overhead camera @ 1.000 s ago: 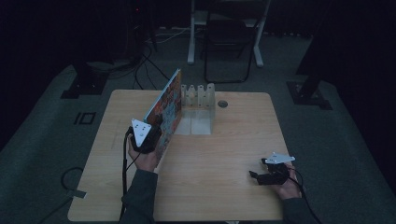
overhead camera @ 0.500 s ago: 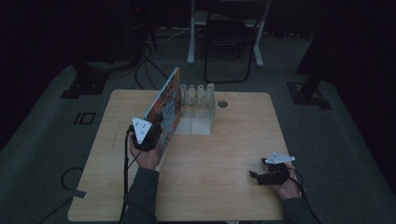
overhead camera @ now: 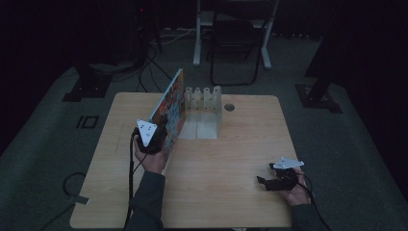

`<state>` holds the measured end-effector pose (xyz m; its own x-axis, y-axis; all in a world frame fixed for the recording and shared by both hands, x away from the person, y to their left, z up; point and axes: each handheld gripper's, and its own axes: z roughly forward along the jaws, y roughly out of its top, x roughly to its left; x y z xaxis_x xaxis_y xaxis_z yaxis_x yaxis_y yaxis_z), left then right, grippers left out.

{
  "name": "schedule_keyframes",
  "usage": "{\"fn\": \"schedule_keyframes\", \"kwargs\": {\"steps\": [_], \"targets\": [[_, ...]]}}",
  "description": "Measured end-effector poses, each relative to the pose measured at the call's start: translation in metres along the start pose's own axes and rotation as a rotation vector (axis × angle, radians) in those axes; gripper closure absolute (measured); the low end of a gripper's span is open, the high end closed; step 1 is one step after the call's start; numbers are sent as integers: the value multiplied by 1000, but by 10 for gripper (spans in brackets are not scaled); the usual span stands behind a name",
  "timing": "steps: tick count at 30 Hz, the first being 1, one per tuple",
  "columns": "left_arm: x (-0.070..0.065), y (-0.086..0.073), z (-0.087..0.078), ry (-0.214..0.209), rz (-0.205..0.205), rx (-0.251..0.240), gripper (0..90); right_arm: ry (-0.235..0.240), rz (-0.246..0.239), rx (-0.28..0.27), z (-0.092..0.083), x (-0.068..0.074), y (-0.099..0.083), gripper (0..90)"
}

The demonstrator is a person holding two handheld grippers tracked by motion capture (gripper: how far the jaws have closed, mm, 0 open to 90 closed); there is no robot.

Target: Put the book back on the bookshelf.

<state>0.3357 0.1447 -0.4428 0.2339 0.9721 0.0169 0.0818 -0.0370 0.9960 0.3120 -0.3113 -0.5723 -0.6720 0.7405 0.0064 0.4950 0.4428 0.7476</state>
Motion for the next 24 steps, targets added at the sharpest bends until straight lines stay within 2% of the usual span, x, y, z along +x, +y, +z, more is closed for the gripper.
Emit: {"fn": "schedule_keyframes", "kwargs": {"steps": [24], "targets": [[-4, -1, 13, 28, -15, -13, 808, 3, -2, 0, 0, 0, 0, 164]]}}
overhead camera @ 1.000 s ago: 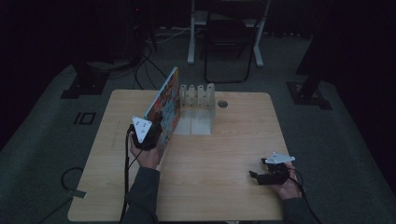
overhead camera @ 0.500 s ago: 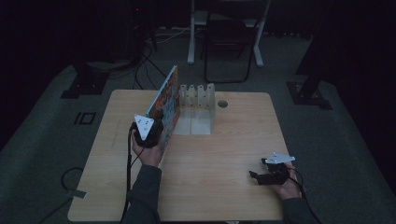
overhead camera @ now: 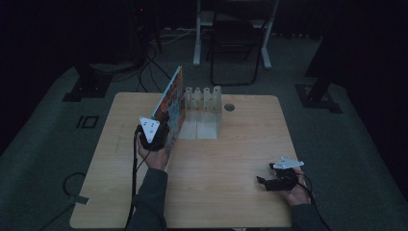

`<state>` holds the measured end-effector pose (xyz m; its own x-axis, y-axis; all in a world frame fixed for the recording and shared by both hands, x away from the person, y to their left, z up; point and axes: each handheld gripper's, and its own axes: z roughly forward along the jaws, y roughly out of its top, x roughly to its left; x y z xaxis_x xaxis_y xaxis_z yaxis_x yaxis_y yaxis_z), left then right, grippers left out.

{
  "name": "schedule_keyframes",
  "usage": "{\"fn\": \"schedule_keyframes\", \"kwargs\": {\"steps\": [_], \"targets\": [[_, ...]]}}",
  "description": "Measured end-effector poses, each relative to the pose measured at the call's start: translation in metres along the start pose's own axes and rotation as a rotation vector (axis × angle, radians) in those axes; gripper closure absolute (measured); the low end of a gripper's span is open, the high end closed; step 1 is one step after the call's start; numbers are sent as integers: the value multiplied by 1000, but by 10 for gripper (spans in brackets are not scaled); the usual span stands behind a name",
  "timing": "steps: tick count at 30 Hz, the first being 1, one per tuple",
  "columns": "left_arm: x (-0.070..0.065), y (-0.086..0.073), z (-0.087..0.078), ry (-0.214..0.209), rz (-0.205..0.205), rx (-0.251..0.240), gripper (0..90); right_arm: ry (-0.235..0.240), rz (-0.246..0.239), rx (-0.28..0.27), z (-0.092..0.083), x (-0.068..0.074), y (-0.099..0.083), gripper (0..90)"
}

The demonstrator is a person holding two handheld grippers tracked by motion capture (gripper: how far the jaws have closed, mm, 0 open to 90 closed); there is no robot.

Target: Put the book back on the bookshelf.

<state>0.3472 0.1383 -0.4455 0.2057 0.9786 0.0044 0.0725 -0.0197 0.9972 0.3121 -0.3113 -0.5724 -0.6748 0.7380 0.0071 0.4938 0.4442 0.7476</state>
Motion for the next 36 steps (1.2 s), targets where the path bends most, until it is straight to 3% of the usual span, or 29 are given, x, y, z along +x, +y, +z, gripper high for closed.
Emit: {"fn": "schedule_keyframes", "kwargs": {"steps": [36], "targets": [[-4, -9, -4, -2, -3, -14, 809, 1, -9, 3, 0, 0, 0, 160]]}}
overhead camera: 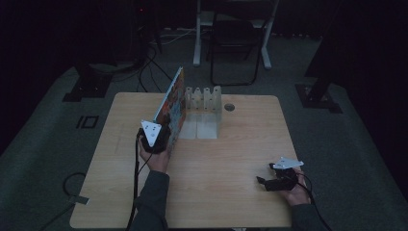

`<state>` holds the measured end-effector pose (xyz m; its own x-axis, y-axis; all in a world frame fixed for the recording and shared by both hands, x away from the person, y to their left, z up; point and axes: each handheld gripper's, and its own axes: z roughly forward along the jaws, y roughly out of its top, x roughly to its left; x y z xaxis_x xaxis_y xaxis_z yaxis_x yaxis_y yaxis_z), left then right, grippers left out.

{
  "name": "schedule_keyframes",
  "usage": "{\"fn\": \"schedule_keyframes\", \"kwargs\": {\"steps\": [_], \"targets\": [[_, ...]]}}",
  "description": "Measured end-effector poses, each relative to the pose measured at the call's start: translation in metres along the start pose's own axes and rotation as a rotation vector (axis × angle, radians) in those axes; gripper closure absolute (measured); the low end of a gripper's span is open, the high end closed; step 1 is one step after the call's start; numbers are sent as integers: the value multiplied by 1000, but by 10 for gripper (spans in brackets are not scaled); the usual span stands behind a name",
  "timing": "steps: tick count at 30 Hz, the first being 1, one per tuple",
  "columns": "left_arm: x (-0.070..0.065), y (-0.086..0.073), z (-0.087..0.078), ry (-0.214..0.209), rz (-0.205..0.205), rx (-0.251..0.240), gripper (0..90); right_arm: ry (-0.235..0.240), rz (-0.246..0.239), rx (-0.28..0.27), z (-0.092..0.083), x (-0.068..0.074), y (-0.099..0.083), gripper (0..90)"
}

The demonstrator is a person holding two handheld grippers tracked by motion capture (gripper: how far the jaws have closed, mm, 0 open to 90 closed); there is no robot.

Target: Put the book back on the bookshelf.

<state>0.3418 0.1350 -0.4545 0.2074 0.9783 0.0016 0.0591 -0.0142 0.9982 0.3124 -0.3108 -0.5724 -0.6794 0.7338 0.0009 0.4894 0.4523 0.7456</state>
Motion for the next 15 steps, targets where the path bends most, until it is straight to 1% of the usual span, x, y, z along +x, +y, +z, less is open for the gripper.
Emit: {"fn": "schedule_keyframes", "kwargs": {"steps": [7, 10, 15], "targets": [[1, -2, -2, 0, -6, -1, 809, -1, 1, 0, 0, 0, 0, 160], [1, -4, -3, -3, 3, 0, 809, 0, 0, 0, 0, 0, 0, 159], [3, -6, -5, -6, -5, -3, 809, 0, 0, 0, 0, 0, 0, 160]]}}
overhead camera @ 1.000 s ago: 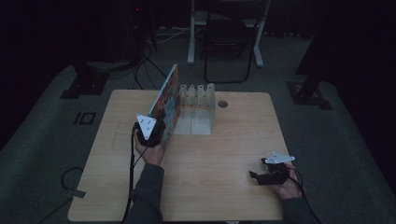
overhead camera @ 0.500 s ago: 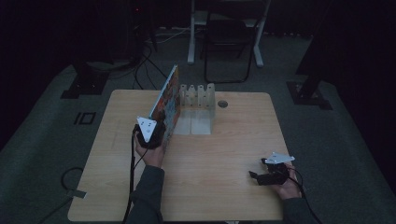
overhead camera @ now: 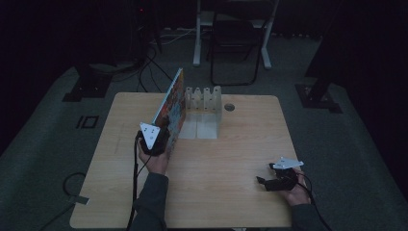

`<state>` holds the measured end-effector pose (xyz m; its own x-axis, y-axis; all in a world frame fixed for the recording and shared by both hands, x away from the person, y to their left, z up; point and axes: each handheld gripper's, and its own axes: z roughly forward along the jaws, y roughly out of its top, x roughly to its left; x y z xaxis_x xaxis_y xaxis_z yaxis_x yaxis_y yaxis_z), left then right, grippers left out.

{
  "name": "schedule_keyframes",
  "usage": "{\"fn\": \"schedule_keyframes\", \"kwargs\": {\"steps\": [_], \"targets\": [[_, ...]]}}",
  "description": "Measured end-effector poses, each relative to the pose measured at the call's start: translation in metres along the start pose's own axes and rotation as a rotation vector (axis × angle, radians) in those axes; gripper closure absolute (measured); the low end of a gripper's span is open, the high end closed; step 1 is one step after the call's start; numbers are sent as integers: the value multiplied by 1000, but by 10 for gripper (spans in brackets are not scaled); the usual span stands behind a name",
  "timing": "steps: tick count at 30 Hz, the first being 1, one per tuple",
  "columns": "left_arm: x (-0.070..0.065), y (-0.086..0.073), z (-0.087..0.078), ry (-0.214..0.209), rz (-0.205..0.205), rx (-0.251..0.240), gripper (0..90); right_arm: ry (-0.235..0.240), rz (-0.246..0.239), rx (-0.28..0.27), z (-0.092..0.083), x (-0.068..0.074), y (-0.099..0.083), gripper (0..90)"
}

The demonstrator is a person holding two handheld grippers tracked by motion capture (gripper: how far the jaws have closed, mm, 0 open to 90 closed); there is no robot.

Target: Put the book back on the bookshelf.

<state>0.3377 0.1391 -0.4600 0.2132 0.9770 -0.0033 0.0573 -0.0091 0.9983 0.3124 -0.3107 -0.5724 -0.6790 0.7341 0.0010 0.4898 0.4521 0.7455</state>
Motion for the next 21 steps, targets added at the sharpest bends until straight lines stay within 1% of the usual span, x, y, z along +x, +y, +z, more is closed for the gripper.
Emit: {"fn": "schedule_keyframes", "kwargs": {"steps": [21], "targets": [[4, -7, -4, -8, -5, 1, 808, 0, 2, 1, 0, 0, 0, 159]]}}
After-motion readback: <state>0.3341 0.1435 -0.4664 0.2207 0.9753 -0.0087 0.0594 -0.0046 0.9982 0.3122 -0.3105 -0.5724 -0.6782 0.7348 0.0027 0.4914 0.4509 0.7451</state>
